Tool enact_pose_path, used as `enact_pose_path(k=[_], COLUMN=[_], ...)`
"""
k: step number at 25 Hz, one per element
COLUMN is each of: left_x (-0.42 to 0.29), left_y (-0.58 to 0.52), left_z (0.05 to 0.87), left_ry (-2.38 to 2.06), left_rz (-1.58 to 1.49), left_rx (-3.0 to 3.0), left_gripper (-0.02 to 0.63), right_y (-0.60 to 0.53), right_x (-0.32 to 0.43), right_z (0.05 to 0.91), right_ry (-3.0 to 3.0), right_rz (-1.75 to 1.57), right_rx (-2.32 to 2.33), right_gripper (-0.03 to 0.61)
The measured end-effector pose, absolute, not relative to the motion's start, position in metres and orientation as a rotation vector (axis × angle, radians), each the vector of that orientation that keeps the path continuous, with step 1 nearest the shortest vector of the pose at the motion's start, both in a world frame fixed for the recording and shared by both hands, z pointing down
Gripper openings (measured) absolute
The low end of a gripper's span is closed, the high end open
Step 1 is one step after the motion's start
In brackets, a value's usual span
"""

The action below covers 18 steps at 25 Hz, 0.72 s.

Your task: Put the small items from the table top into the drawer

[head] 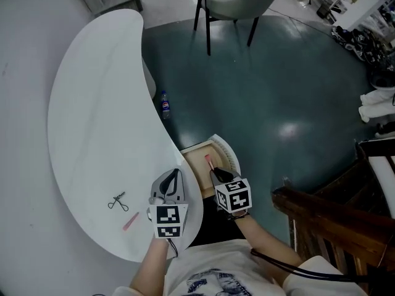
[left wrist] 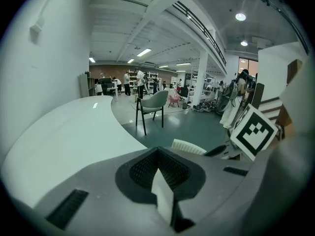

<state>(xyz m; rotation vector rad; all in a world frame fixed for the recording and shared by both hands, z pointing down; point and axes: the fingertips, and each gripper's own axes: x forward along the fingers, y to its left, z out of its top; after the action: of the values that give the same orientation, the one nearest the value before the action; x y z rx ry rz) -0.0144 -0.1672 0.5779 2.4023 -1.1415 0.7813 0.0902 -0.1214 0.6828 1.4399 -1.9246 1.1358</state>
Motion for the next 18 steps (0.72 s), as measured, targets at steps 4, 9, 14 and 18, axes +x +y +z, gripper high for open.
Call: enact_pose_path(k=[4, 9, 14, 18], left_x=[-0.017, -0.02, -0.02, -0.023], left_y=[-0.169, -0.178, -0.183, -0.186], left_z=[0.592, 0.604, 0.612, 0.614], left_ry=[-1.128, -1.146, -1.145, -1.166], left_rz=[0.786, 0.788, 0.783, 0.788], left_rx=[2.385, 2.351, 2.345, 2.332], left_gripper=[0.02, 0.02, 0.021, 0.02], right_y=[-0.127, -0.137, -0.146, -0.153], right_x=[0.085, 0.081, 0.083, 0.086], right_z=[0.712, 0.734, 0.759, 0.776], right_ry=[-1.891, -1.876, -1.835, -1.805], right_rz=[1.17, 1.185, 1.213, 1.257], right_rx=[1.428, 1.43, 1.438, 1.46], right_gripper=[0.06, 0.06, 0.06, 0.06])
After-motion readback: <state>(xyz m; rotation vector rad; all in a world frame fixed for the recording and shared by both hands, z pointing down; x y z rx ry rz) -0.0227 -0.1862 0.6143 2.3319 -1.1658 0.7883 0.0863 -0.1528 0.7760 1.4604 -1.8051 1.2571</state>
